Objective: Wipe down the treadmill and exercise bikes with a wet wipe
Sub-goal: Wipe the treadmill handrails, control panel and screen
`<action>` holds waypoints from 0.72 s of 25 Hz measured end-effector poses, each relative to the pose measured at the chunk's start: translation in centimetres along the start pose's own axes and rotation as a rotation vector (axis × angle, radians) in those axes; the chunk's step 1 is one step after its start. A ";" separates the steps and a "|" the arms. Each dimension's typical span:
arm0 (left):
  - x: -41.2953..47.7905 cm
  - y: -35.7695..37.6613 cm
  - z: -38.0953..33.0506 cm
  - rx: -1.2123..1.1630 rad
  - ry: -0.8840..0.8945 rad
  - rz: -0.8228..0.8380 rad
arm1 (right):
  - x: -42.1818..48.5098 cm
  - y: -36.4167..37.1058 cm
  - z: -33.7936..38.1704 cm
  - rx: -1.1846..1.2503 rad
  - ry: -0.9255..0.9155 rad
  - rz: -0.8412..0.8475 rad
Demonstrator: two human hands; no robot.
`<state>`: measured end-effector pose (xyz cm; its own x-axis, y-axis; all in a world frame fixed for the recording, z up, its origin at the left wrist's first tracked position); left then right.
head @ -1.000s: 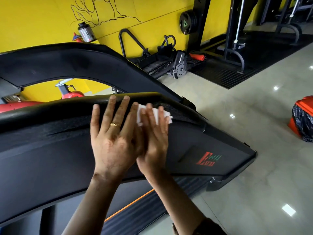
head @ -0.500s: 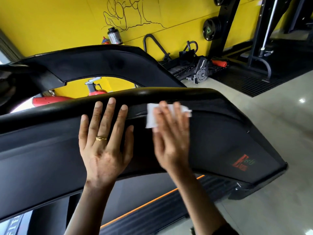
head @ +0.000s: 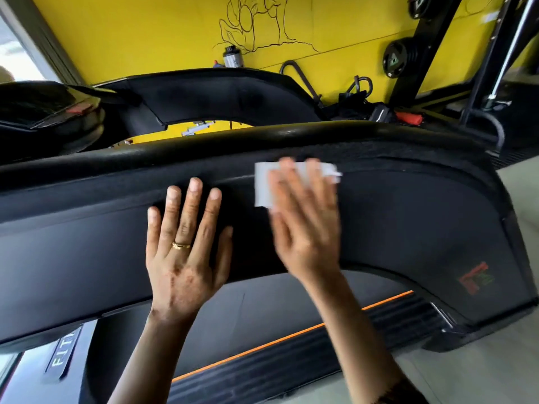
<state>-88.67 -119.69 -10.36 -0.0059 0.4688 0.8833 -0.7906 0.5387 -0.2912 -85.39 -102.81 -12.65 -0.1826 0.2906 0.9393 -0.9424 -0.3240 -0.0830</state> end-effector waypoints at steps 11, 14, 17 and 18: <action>-4.6 -2.4 5.3 -0.008 -0.048 0.007 | -4.5 3.1 4.5 -0.005 -0.045 0.072; -5.7 -2.4 5.0 -0.008 -0.066 0.036 | -3.2 2.4 2.5 0.062 0.476 -0.182; -6.5 -2.1 4.6 -0.027 -0.062 0.049 | -3.1 4.9 7.1 0.040 0.156 -0.017; -6.7 -2.1 4.6 -0.033 -0.057 0.055 | -4.5 5.3 7.6 0.013 -0.040 0.101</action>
<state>-89.78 -127.23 -13.93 -0.0848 0.4581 0.8849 -0.7677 0.5361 -0.3511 -87.38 -112.71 -14.81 -0.2655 0.2199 0.9387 -0.9160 -0.3613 -0.1745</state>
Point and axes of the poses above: each hand's wrist, its own x-axis towards the middle knuckle, its own y-axis out of the palm, z = x × y, the point moved 1 cm from there along x, towards the middle knuckle, and after that the axes turned 4 degrees about y, right-handed, at the moved point
